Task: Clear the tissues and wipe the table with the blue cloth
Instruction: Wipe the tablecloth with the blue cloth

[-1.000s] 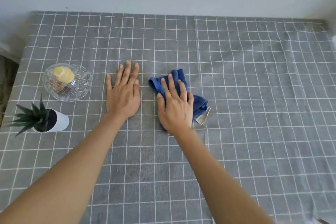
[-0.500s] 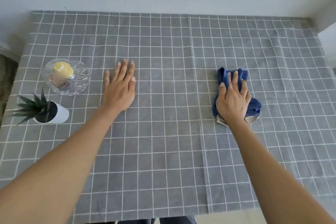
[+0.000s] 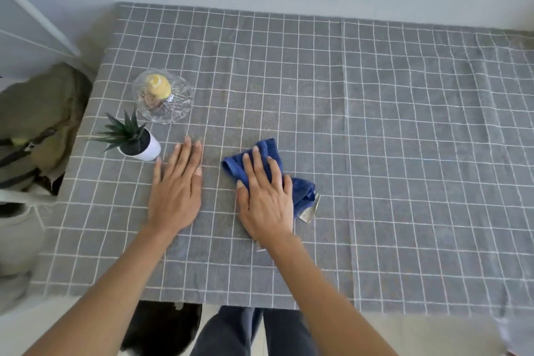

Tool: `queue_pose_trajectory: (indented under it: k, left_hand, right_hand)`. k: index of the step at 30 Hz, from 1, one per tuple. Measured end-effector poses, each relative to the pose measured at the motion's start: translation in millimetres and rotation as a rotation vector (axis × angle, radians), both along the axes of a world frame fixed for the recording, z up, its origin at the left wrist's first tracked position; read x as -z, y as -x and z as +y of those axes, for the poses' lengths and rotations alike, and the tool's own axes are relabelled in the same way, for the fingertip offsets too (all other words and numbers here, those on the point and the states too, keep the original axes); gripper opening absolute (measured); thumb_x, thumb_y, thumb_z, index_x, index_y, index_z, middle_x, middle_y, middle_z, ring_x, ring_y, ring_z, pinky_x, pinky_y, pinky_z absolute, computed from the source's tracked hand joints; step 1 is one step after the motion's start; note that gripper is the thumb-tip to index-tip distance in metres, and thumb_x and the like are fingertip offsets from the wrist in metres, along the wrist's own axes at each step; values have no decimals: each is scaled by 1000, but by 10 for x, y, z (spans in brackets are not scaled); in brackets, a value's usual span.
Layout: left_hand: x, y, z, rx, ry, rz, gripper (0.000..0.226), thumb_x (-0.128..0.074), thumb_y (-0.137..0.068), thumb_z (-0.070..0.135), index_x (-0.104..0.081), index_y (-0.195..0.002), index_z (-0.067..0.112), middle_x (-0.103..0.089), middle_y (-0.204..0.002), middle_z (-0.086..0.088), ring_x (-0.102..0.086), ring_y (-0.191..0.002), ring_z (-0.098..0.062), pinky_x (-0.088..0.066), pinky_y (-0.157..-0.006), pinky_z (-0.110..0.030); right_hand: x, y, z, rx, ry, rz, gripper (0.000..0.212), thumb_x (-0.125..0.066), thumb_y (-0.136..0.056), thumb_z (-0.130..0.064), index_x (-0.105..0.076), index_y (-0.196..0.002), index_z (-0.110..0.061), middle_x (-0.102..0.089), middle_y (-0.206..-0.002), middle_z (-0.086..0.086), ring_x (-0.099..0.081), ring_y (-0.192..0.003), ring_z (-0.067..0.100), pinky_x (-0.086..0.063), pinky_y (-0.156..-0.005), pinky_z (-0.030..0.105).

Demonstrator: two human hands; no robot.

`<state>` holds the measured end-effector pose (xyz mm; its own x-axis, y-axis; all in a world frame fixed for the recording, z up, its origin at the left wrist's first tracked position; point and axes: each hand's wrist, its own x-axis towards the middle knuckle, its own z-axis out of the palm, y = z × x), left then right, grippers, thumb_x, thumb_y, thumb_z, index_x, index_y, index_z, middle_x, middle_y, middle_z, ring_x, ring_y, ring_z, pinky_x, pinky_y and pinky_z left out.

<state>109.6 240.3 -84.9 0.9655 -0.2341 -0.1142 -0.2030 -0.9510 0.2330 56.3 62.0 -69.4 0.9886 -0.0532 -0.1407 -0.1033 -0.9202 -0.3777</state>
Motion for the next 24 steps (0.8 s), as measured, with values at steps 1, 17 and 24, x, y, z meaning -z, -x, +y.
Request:
queue_pose_trajectory:
  k: [1,17,24]
  left_hand:
    - [-1,3,-1,-1,-3,-3,54,-2,-100,39,4,-152,28,8,-159,11,9,-146,-6,3,-120,-44]
    - [-12,21,-52,-27,-16,-11,52,-15,-104,29,0,-153,23,5,-160,6,5,-148,-12,3,-120,-46]
    - [-32,105,-115,-17,10,23,54,-15,-103,30,5,-153,24,13,-159,7,10,-148,-12,2,-120,-46]
  right_hand:
    - [20,-4,-46,1,8,2,55,-27,-99,-39,-21,-152,-23,-11,-160,-7,-19,-143,21,-23,-110,43]
    - [44,182,-1018,451,108,22,53,-23,-99,-42,-18,-151,-30,-5,-161,-7,-12,-144,23,-11,-113,42]
    - [-11,244,-127,279,28,16,56,-21,-97,-47,-15,-151,-32,-5,-161,-8,-8,-143,20,-15,-111,47]
